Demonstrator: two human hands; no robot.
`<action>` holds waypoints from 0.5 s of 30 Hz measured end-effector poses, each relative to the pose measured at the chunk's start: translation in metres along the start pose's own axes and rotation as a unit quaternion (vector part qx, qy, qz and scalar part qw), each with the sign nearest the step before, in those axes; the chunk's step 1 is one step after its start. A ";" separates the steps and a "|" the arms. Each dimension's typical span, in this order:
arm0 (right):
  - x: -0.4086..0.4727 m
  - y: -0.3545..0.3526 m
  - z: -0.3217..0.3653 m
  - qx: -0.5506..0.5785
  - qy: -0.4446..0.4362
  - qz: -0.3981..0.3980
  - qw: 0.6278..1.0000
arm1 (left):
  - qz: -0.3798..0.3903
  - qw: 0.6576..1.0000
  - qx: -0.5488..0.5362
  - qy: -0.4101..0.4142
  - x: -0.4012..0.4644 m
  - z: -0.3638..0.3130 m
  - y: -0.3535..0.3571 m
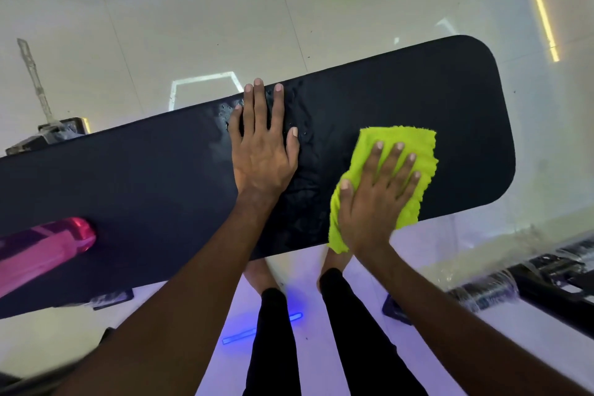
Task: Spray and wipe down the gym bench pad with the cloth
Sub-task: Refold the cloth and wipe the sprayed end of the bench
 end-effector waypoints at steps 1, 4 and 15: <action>0.007 0.003 0.009 0.001 -0.028 0.004 1.000 | -0.001 1.000 -0.001 0.001 0.000 -0.001 0.000; 0.039 0.009 0.016 0.002 -0.182 0.012 0.983 | 0.010 1.000 -0.009 0.003 0.000 -0.001 -0.002; 0.004 -0.002 0.017 -0.008 -0.073 0.007 0.997 | 0.078 0.996 -0.015 -0.048 -0.068 0.052 -0.029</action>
Point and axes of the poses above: each hand's wrist, its own x-axis towards the middle knuckle, its own y-axis out of the palm, z = x × y, the point moved 5 cm from there along x, towards the middle knuckle, and after that the axes turned 9 degrees about -z, right-handed, at the moved point
